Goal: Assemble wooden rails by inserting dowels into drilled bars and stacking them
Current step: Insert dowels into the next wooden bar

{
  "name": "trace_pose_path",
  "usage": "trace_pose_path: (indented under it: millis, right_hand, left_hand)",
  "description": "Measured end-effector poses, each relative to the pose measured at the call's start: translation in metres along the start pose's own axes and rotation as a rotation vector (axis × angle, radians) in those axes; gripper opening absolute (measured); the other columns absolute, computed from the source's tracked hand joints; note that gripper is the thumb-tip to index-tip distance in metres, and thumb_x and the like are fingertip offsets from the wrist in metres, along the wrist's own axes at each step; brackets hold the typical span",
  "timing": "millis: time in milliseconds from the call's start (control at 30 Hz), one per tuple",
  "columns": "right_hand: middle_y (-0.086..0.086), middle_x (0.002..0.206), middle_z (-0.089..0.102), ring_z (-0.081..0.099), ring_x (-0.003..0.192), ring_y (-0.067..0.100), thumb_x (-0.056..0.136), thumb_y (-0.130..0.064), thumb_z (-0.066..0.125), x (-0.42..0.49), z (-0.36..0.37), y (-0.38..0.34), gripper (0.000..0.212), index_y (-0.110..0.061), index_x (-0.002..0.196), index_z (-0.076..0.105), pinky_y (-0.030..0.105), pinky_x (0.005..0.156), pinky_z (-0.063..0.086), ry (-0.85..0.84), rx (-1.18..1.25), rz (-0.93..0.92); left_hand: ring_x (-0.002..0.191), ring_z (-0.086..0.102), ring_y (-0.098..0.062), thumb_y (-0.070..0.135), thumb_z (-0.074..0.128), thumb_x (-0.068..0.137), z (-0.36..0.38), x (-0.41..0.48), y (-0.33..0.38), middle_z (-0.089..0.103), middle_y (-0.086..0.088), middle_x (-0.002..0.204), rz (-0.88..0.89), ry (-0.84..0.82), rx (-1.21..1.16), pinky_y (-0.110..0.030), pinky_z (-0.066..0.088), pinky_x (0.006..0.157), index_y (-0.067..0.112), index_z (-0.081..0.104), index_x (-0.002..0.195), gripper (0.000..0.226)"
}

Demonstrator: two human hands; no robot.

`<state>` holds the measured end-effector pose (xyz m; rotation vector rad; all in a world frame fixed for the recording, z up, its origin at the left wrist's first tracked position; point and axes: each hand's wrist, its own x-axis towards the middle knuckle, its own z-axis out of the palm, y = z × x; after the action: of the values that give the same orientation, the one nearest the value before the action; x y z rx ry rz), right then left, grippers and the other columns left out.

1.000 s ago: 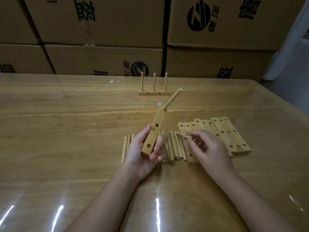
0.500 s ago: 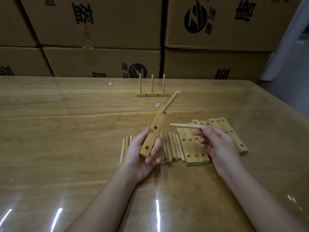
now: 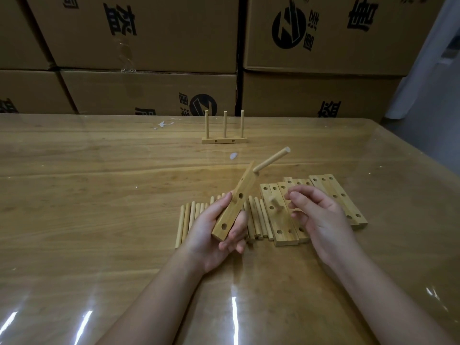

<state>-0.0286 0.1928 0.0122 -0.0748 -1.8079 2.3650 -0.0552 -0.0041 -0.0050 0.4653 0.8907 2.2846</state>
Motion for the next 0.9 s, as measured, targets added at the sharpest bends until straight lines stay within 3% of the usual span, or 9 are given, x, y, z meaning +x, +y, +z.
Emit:
trace_pose_path:
  millis: [67, 167, 300, 433, 500, 567, 767, 833, 900]
  right_hand:
    - [-0.002, 0.091, 0.07, 0.066, 0.079, 0.01, 0.07, -0.026, 0.07, 0.0, -0.001, 0.002, 0.012, -0.026, 0.082, 0.074, 0.018, 0.064, 0.052, 0.015, -0.13, -0.007]
    - [-0.008, 0.092, 0.066, 0.065, 0.077, 0.003, 0.084, -0.015, 0.064, -0.001, 0.0, 0.006, 0.017, -0.031, 0.089, 0.068, 0.014, 0.064, 0.051, -0.09, -0.617, -0.149]
    - [-0.025, 0.109, 0.048, 0.044, 0.106, -0.008, 0.087, -0.006, 0.053, -0.005, 0.002, 0.016, 0.036, -0.031, 0.111, 0.06, 0.012, 0.09, 0.039, -0.401, -1.152, -0.398]
    - [-0.033, 0.109, 0.044, 0.038, 0.114, -0.01, 0.082, 0.006, 0.045, 0.0, -0.005, 0.01, 0.051, -0.033, 0.114, 0.055, 0.022, 0.104, 0.028, -0.266, -1.08, -0.352]
    - [-0.028, 0.108, 0.046, 0.037, 0.116, -0.003, 0.082, 0.007, 0.045, 0.007, -0.018, 0.003, 0.049, -0.031, 0.109, 0.058, 0.03, 0.107, 0.022, -0.126, -1.17, -0.341]
    - [-0.025, 0.111, 0.043, 0.033, 0.117, 0.001, 0.085, 0.0, 0.048, 0.011, -0.033, -0.002, 0.041, -0.035, 0.106, 0.058, 0.03, 0.103, 0.017, -0.133, -1.319, -0.28]
    - [-0.027, 0.109, 0.046, 0.038, 0.107, 0.0, 0.086, -0.032, 0.058, 0.012, -0.037, 0.002, 0.009, -0.038, 0.092, 0.059, 0.027, 0.094, 0.021, -0.251, -1.34, -0.276]
    - [-0.025, 0.107, 0.05, 0.042, 0.102, -0.002, 0.085, -0.033, 0.061, 0.012, -0.035, 0.003, 0.004, -0.035, 0.088, 0.061, 0.026, 0.094, 0.029, -0.255, -1.289, -0.269]
    - [-0.016, 0.092, 0.059, 0.052, 0.085, -0.004, 0.086, -0.026, 0.061, 0.01, -0.029, 0.003, 0.006, -0.032, 0.088, 0.062, 0.017, 0.078, 0.043, -0.193, -1.081, -0.234]
  left_hand:
    - [0.029, 0.032, -0.005, 0.032, 0.027, 0.102, 0.001, 0.0, 0.0, 0.041, -0.001, 0.046, 0.002, 0.007, 0.009, -0.022, 0.045, 0.039, 0.019, 0.068, 0.101, 0.042]
    - [0.029, 0.032, -0.006, 0.031, 0.027, 0.102, 0.001, 0.001, 0.0, 0.04, -0.002, 0.046, 0.002, 0.015, 0.007, -0.022, 0.046, 0.039, 0.017, 0.066, 0.103, 0.041]
    - [0.029, 0.033, -0.006, 0.032, 0.028, 0.102, 0.001, 0.001, -0.001, 0.042, -0.003, 0.048, 0.002, 0.011, 0.017, -0.023, 0.047, 0.04, 0.018, 0.068, 0.1, 0.043]
    - [0.03, 0.033, -0.006, 0.032, 0.027, 0.103, -0.001, 0.0, -0.001, 0.042, -0.003, 0.048, -0.001, 0.009, 0.009, -0.023, 0.047, 0.04, 0.017, 0.066, 0.107, 0.041]
    - [0.03, 0.033, -0.006, 0.032, 0.029, 0.102, -0.001, 0.0, 0.0, 0.041, -0.003, 0.048, 0.003, 0.015, 0.006, -0.023, 0.047, 0.04, 0.017, 0.063, 0.108, 0.038]
    - [0.029, 0.032, -0.006, 0.032, 0.03, 0.101, -0.001, 0.0, 0.0, 0.041, -0.002, 0.047, 0.009, 0.033, 0.005, -0.023, 0.046, 0.039, 0.018, 0.064, 0.104, 0.037]
    - [0.029, 0.03, -0.007, 0.032, 0.033, 0.1, 0.0, 0.001, 0.0, 0.039, -0.003, 0.047, 0.014, 0.085, 0.014, -0.023, 0.045, 0.039, 0.019, 0.065, 0.098, 0.035]
    - [0.029, 0.031, -0.007, 0.032, 0.033, 0.1, -0.001, 0.001, 0.0, 0.039, -0.003, 0.047, 0.02, 0.087, 0.0, -0.023, 0.045, 0.038, 0.017, 0.059, 0.105, 0.031]
    - [0.03, 0.031, -0.007, 0.032, 0.033, 0.1, -0.003, 0.001, 0.0, 0.039, -0.002, 0.047, 0.022, 0.084, -0.001, -0.023, 0.044, 0.038, 0.016, 0.053, 0.112, 0.029]
